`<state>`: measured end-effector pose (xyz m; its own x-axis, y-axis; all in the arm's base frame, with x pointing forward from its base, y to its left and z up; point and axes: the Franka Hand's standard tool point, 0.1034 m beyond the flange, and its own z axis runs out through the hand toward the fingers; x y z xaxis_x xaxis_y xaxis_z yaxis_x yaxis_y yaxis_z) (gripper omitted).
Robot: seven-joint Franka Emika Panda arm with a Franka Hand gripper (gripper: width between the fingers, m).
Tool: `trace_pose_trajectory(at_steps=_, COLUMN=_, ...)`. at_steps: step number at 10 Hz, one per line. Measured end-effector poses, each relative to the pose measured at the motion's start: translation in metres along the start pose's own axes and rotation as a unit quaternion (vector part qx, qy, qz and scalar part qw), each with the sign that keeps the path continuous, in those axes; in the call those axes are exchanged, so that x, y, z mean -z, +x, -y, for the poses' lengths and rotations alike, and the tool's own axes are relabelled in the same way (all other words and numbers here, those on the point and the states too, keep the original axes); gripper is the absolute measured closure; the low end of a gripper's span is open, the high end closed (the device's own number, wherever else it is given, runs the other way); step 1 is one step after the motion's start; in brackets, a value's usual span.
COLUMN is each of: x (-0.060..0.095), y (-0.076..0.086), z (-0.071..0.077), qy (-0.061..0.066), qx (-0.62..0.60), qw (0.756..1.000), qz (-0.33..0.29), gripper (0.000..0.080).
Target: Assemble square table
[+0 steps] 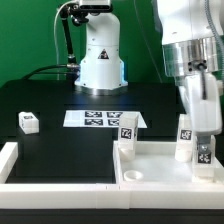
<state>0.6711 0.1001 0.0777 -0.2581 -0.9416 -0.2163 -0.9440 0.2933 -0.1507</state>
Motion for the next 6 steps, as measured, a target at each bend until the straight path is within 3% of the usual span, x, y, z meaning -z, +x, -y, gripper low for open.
trace_pose_trajectory(at_steps=1, x=-0.001, y=-0.002, z=-0.001, qy=-0.003, qx=0.024, qw=1.000, qz=-0.005, gripper=0.0509)
trace_pose_trajectory(at_steps=3, x=-0.003, y=-0.017, z=0.004, qy=-0.023, qx=0.209, qw=0.977, qz=-0.030, gripper=0.0194)
trace_pose_trajectory(at_steps=5, x=-0.003, y=-0.027, z=0.004, qy=-0.027, qx=0.305, qw=0.952, qz=-0.028, gripper=0.0162)
trace_pose_trajectory(at_steps=6, x=-0.004, y=-0.024, z=0.005, qy=-0.029, qx=0.339, qw=0.940, qz=-0.029, gripper=0.0152)
